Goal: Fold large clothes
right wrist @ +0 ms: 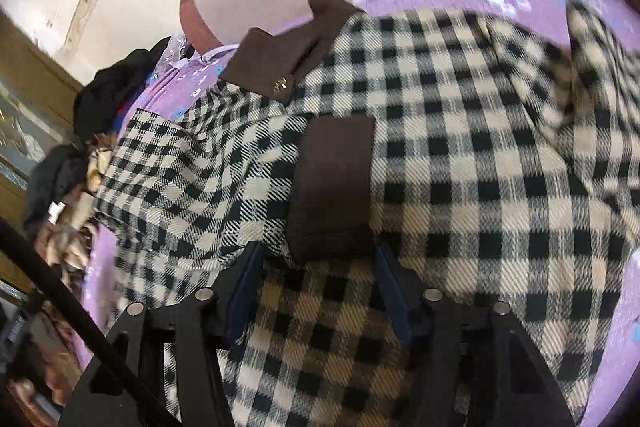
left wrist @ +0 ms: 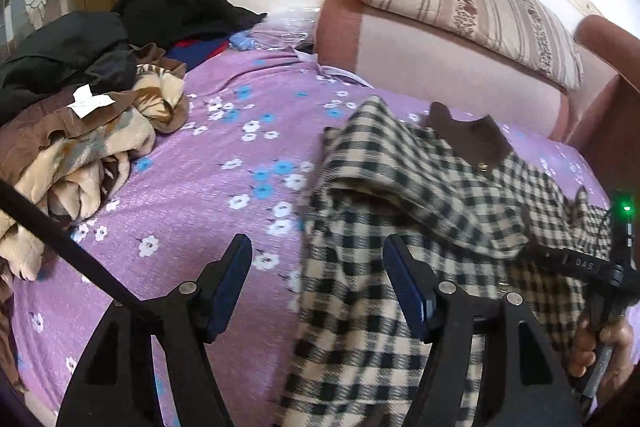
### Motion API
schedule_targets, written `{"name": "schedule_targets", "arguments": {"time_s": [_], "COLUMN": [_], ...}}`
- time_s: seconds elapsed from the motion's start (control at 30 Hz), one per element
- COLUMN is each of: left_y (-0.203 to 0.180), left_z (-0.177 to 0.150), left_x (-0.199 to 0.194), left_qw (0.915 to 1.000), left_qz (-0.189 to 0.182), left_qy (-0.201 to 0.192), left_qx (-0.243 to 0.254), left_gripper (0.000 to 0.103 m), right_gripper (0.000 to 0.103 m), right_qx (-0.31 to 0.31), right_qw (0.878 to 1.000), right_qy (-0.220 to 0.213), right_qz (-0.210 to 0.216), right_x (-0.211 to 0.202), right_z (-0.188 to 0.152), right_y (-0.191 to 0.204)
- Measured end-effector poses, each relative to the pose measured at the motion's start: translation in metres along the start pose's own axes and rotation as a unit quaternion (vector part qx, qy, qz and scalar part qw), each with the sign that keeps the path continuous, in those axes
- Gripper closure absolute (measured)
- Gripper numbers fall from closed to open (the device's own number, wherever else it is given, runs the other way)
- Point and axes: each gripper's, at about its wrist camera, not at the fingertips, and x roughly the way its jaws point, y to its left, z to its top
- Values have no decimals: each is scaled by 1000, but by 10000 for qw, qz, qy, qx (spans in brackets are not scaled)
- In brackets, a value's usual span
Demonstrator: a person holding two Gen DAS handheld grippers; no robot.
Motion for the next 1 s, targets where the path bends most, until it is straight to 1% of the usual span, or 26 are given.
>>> {"name": "schedule_targets", "arguments": {"time_s": [0.03,0.07,0.1,0.17,0.27,0.4,0.43,0.47,0.5,0.53,0.57,0.6,0.63,0.67,0.77,0.8,0.83,0.87,0.9,0.93,1.0], "left_y": [0,-3,-4,-8,-16,-19,-18,-18,-18,-17,-17,-17,-18,-20,-24,-26,-27,-27,-27,-27,-26], "left_z": [1,1,3,7,11,13,13,13,13,13,13,13,12,11,10,9,10,11,12,13,17], "left_x": [3,6,10,14,18,25,26,27,29,30,30,30,30,30,30,30,31,31,32,32,35], "left_qw": [10000,10000,9999,9999,9997,9997,9998,9998,9998,9999,9999,9999,9999,9999,9999,9998,9998,9998,9998,9998,9996], "left_qz": [28,57,88,123,160,184,192,193,183,157,132,104,87,78,130,155,162,157,156,170,241], "left_qy": [8,16,15,-36,-126,-70,-41,-24,-6,8,15,20,20,4,-40,-51,-55,-61,-72,-87,-110], "left_qx": [20,45,63,78,102,112,90,69,29,-22,-57,-90,-101,-73,55,78,83,77,63,48,-7], "left_gripper": [36,36,36,36,36,36,36,36,36,36,36,36,36,36,36,36,36,36,36,36,36], "right_gripper": [98,100,100,102,102,102,101,100,100,91,81,54,44,44,44,47,71,93,93,93,94], "right_qx": [-39,-1,-12,-132,-140,-45,46,189,405,476,460,391,278,214,247,217,64,-60,-64,-92,-197], "right_qw": [9999,9992,9994,9997,9993,9935,9942,9967,9986,9984,9984,9986,9990,9992,9990,9991,9997,9998,9996,9998,9995], "right_qy": [80,181,115,-32,-249,-387,-413,-395,-316,-244,-211,-205,-251,-249,-64,-66,-104,-38,63,-6,-106], "right_qz": [130,346,341,193,-220,-1071,-997,-683,-130,170,268,304,258,217,372,351,203,172,254,150,-203], "right_x": [2,3,0,-9,-28,-41,-43,-44,-43,-40,-38,-33,-28,-23,7,13,16,21,21,18,11], "right_z": [1,2,2,4,8,14,15,16,16,16,16,16,16,17,22,21,21,19,20,21,23], "right_y": [3,4,6,10,5,-19,-27,-36,-43,-45,-43,-38,-33,-30,-22,-21,-13,-4,-2,0,1]}}
